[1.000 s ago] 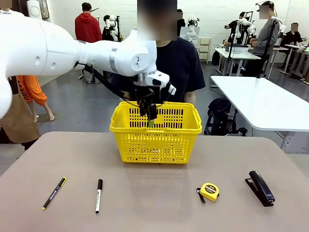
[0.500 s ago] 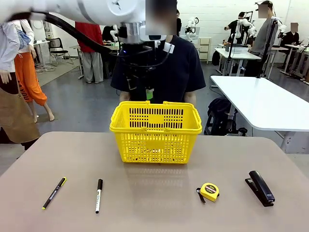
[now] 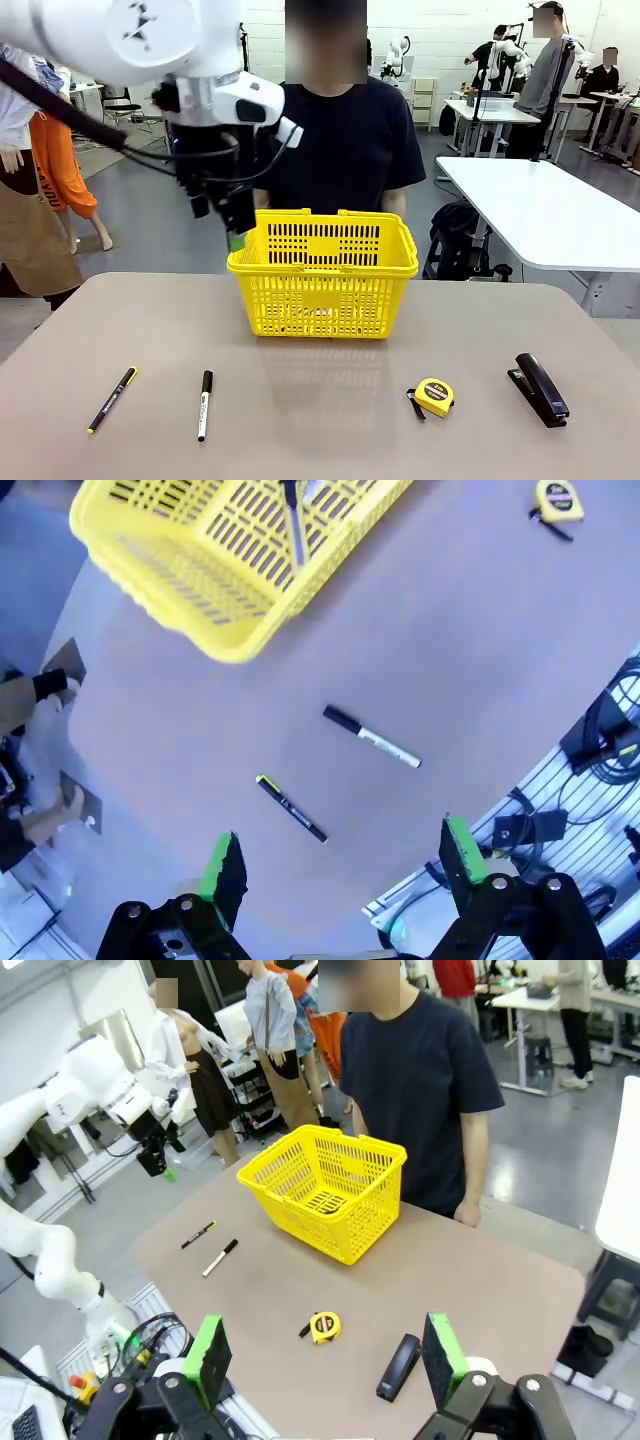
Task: Place the items the person wants into the basket.
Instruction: Pick up the item the person points to and place it in the Market Basket.
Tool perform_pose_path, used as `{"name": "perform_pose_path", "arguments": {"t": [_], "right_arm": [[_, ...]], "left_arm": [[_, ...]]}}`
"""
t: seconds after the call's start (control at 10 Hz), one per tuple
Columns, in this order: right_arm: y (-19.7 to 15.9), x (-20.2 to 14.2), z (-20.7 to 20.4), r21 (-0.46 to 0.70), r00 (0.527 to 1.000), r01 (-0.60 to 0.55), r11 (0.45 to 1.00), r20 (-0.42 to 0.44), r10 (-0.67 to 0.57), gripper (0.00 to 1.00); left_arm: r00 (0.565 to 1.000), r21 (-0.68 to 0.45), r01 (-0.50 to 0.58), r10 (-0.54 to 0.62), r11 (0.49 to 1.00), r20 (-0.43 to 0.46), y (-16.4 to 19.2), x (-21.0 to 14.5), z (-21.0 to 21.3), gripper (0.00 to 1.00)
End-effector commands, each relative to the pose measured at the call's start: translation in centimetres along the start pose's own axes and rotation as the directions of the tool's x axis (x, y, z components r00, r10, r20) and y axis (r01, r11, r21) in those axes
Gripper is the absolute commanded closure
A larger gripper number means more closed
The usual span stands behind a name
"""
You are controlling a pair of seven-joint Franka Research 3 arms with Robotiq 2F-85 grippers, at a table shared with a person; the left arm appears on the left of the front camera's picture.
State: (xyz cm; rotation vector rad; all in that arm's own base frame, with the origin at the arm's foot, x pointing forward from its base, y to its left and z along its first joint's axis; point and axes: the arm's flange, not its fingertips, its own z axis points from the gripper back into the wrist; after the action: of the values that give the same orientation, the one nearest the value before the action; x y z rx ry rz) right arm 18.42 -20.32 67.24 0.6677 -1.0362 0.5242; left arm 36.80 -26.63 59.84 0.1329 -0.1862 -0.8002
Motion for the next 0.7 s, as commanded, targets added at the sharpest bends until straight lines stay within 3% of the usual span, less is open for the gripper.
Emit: {"name": "perform_pose_path", "arguments": {"t": [0.0, 0.2, 0.6], "right_arm": [[0.0, 0.1, -0.1, 0.020, 1.000, -0.011, 1.000, 0.012, 0.011, 0.00], [0.0, 0.1, -0.1, 0.020, 1.000, -0.011, 1.000, 0.012, 0.011, 0.00], [0.0, 0.1, -0.1, 0.020, 1.000, -0.011, 1.000, 0.012, 0.011, 0.00]], "left_arm": [[1.000, -0.010, 0.017, -0.017, 1.000, 0.026, 1.5, -2.3, -0.9, 0.00], [1.000, -0.023, -0.026, 0.026, 0.999, -0.002, 2.9, -2.4, -1.1, 0.00], [1.000, 0.000, -0.008, 0.008, 1.000, -0.006, 1.5, -2.0, -0.9, 0.00]]}}
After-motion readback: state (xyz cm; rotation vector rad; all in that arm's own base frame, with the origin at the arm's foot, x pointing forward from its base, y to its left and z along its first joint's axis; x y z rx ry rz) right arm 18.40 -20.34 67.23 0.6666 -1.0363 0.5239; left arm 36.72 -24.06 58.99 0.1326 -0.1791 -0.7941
